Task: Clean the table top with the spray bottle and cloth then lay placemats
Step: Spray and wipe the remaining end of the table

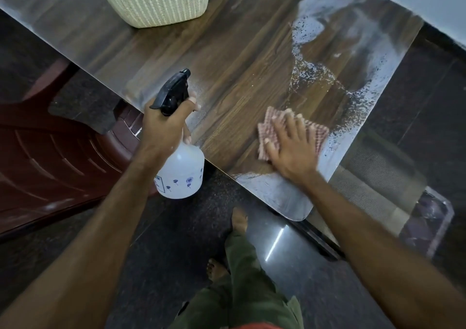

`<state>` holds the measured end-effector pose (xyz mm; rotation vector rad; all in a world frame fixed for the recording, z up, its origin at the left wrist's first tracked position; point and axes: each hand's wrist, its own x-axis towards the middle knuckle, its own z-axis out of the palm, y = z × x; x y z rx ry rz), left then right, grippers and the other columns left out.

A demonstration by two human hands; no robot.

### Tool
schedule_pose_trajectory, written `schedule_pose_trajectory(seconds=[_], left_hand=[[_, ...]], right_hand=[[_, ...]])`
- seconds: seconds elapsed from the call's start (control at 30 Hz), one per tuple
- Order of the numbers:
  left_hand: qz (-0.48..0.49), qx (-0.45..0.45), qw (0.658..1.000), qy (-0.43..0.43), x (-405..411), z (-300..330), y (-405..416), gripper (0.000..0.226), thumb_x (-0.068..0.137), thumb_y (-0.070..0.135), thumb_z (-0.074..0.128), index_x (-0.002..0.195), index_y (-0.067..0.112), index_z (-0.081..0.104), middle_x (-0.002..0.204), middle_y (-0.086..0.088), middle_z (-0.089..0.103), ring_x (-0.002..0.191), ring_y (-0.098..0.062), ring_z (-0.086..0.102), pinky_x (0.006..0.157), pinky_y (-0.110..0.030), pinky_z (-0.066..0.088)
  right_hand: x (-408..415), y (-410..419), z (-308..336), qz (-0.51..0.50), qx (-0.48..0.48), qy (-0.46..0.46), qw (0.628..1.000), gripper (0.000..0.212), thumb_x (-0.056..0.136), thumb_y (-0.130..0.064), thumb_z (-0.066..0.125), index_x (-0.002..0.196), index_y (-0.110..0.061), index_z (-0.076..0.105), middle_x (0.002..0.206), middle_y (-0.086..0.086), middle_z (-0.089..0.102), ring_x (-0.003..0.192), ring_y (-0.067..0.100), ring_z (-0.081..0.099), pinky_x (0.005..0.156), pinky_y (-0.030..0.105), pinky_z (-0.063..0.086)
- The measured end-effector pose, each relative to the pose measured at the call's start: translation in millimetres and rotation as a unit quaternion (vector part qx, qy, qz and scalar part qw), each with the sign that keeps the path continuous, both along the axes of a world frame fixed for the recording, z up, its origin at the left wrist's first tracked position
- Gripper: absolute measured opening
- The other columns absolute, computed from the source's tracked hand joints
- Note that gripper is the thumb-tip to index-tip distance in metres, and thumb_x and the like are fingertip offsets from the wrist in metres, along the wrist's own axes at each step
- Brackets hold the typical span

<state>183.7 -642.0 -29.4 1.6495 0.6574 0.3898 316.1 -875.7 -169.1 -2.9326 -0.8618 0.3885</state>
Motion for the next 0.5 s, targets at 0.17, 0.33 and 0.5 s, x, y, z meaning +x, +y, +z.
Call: schedule_pose_trajectory(seconds=[0.17, 0.33, 0.5], left_hand=[[-0.014, -0.005, 1.000, -0.001, 4, 3, -11, 0.019, 0.085, 0.029, 0.062, 0.082, 0.047, 0.067, 0.105, -0.003, 0.070, 0.032, -0.014, 0.046, 0.046, -0.027, 0.045], [-0.031, -0.007, 0.999, -0.004, 15, -1, -21, 0.010, 0.092, 0.021, 0.060, 0.094, 0.029, 0.066, 0.096, -0.001, 0.071, 0.031, -0.013, 0.046, 0.045, -0.025, 0.042], [-0.038, -0.003, 0.999, -0.005, 30, 2, -25, 0.014, 0.096, 0.012, 0.058, 0.090, 0.024, 0.062, 0.105, -0.010, 0.067, 0.030, -0.011, 0.045, 0.044, -0.025, 0.042]], right_hand=[[35, 16, 3, -0.057, 0.007, 0.003, 0.998, 0.077, 0.094, -0.067, 0.009, 0.159, -0.025, 0.005, 0.166, 0.011, -0.006, 0.152, 0.032, -0.008, 0.121, 0.057, -0.002], [-45, -4, 2, 0.055, 0.000, 0.006, 0.998, 0.072, 0.097, -0.065, 0.012, 0.158, -0.032, -0.002, 0.166, 0.005, -0.012, 0.152, 0.025, -0.013, 0.122, 0.051, -0.002], [-22, -51, 1, 0.017, -0.008, 0.001, 1.000, 0.072, 0.095, -0.067, 0.010, 0.158, -0.033, 0.010, 0.166, 0.002, -0.006, 0.153, 0.022, -0.006, 0.122, 0.054, 0.000]])
